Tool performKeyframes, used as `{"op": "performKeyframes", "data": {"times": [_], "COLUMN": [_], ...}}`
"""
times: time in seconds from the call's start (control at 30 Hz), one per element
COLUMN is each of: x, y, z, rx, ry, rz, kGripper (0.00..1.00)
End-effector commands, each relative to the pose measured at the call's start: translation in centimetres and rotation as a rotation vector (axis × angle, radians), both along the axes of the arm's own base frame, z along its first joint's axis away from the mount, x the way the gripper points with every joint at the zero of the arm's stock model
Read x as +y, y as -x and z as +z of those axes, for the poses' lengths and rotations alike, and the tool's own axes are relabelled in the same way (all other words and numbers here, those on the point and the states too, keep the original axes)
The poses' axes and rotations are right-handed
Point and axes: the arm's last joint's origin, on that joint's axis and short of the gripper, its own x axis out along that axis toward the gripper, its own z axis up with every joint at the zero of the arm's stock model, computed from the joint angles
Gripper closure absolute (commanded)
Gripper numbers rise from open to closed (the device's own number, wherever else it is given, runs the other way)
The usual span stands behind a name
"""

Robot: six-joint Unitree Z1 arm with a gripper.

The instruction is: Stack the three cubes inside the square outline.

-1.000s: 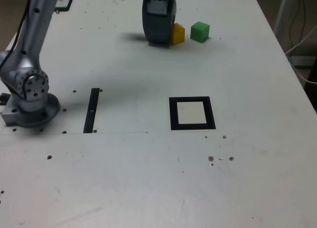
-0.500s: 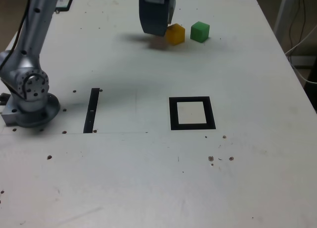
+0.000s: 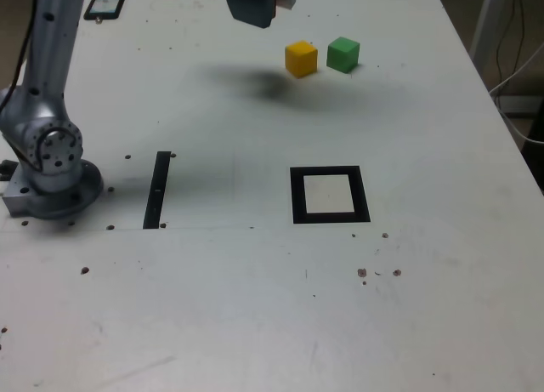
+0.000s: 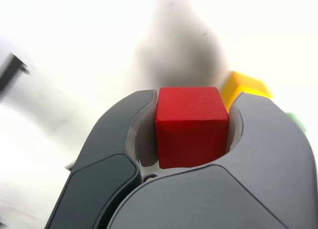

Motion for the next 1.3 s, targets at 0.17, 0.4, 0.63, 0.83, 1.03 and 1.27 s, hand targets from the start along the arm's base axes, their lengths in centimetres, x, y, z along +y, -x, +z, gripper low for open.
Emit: {"op": "performKeyframes", "data": {"times": [0.17, 0.4, 0.63, 0.83, 1.03, 1.27], "x": [-5.2, -11.8, -16.5, -20.1, -21.7, -22.1], "y": [-0.9, -3.0, -2.4, -1.9, -2.9, -5.0], "z": [0.2, -0.5, -0.1, 0.1, -0.6, -2.9], "rx": [0.068, 0.093, 0.081, 0.072, 0.020, 0.015], "ry": [0.003, 0.059, 0.093, 0.065, 0.055, 0.051], "rz": [-0.256, -0.573, -0.753, -0.882, -0.984, -1.051], "kGripper": [0.61, 0.61, 0.61, 0.61, 0.61, 0.61]}}
